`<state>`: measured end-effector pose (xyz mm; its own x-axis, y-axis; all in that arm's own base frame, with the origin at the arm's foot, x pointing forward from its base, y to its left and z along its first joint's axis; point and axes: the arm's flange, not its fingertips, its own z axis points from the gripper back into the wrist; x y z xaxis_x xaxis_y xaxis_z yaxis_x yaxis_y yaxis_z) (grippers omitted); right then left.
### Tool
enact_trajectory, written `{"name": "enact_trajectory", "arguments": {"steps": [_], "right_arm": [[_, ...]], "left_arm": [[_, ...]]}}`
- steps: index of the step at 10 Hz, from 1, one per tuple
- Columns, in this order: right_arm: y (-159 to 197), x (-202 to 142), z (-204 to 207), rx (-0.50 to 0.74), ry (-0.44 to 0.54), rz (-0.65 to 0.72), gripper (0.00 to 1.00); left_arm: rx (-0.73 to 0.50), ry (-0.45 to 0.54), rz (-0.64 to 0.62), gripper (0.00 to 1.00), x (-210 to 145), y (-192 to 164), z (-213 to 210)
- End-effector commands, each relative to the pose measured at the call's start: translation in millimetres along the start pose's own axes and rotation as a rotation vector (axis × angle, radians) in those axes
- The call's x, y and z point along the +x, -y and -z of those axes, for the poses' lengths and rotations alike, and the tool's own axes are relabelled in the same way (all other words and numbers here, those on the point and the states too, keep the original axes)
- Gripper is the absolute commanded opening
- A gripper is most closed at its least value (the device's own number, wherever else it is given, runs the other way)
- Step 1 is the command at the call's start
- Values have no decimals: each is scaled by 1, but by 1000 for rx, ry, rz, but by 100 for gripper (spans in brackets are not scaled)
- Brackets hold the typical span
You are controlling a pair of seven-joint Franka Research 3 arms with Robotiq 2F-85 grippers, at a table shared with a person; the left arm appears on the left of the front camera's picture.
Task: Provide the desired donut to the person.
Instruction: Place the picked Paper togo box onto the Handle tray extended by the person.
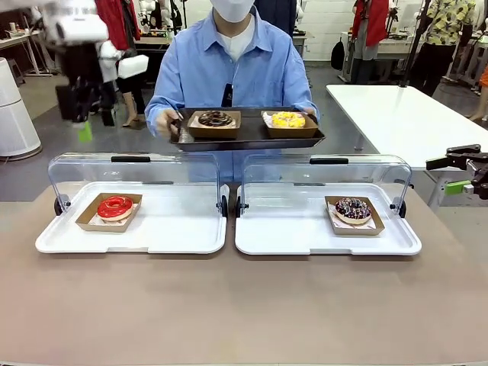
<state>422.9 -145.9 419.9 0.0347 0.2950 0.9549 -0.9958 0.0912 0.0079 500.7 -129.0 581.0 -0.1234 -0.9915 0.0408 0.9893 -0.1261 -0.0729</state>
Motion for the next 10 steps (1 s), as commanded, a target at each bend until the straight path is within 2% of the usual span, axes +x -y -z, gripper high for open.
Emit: {"name": "enact_trajectory", "arguments": {"steps": [1, 5, 6, 10], "right_arm": [[-2, 0, 1, 0, 6, -3, 100], [-2, 0, 1, 0, 6, -3, 100], [-2, 0, 1, 0, 6, -3, 100], [-2, 0, 1, 0, 6, -3, 100]], "left_arm": [[63, 37, 23, 100, -5, 22, 35], [65, 75, 33, 100, -10, 35, 37], [52, 26, -3, 100, -6, 26, 43], [52, 26, -3, 100, -6, 26, 43]]}}
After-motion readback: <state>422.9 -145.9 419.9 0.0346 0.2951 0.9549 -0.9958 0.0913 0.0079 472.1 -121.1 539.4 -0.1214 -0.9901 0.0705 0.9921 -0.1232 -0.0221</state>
